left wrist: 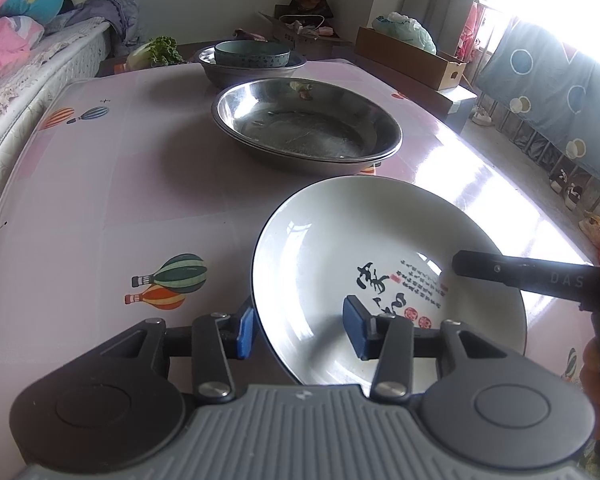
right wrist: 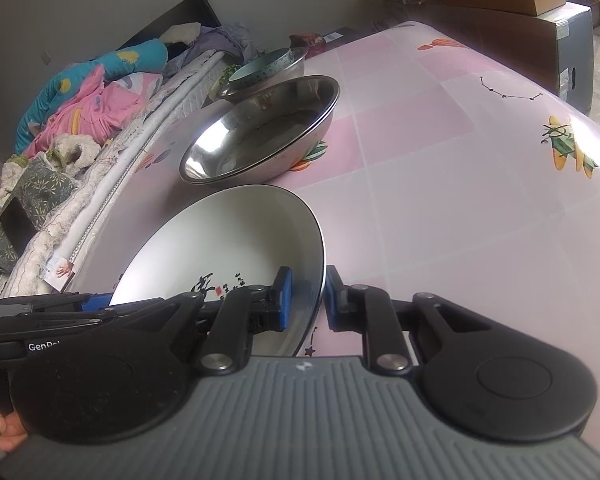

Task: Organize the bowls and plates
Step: 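Carry the held plate with both tools toward the stacked steel basins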

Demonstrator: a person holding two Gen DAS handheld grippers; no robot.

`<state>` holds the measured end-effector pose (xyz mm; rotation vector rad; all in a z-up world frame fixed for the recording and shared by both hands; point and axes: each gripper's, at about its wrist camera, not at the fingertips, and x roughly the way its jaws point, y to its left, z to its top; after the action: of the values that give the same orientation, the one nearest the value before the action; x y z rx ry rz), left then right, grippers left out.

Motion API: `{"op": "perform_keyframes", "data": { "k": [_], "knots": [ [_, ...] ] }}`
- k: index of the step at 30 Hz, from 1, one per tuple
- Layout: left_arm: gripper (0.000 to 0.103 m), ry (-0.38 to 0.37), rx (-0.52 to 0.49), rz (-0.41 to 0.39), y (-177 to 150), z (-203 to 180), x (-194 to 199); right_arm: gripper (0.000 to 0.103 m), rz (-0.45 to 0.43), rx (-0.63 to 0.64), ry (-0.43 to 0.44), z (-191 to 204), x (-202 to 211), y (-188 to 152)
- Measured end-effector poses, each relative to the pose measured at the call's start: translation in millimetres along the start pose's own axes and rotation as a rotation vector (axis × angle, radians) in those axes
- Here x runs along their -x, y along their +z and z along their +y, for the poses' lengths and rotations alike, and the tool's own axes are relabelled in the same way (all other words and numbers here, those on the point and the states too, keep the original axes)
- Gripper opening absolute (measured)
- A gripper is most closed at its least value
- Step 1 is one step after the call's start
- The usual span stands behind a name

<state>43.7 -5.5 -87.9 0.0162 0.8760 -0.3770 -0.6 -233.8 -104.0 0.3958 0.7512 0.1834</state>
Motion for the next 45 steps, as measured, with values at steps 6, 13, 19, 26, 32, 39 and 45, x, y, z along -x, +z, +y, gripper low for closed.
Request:
{"op": "perform_keyframes", "data": {
  "k": [6, 13, 19, 26, 32, 39, 45],
  "knots": [
    [0.049, 0.008, -0.006, -0.005, 0.3, -3.2, -0.9, 0.017, -0.003, 0.004, -0.001, -0.1, -0.3, -0.2],
    [0.049, 0.023, -0.013, -0.010, -0.4, -6.0, 0.9, 0.023, -0.004, 0.013, 0.003, 0.8, -0.6, 1.7],
    [0.049, 0.023, -0.002, -0.004, 0.3, -5.3, 1.4, 0.024, -0.003, 0.014, -0.006, 3.1, -0.7, 4.5],
    [0.048, 0.016, 0.007, -0.002, 0.7, -4.7, 1.1, 0.024, 0.000, 0.009, -0.010, 3.4, 1.3, 3.5],
    [0.048, 0.009, 0.007, -0.005, 0.9, -5.4, 1.9, 0.024, -0.001, 0.005, -0.015, 3.2, 3.4, 3.1],
    [0.048, 0.007, 0.009, -0.007, 1.3, -5.3, 2.4, 0.024, -0.003, 0.007, -0.017, 4.1, 4.5, 4.0],
    [0.048, 0.008, 0.008, -0.011, 1.8, -5.0, 3.5, 0.024, -0.006, 0.008, -0.016, 4.5, 7.2, 3.8]
  ]
}}
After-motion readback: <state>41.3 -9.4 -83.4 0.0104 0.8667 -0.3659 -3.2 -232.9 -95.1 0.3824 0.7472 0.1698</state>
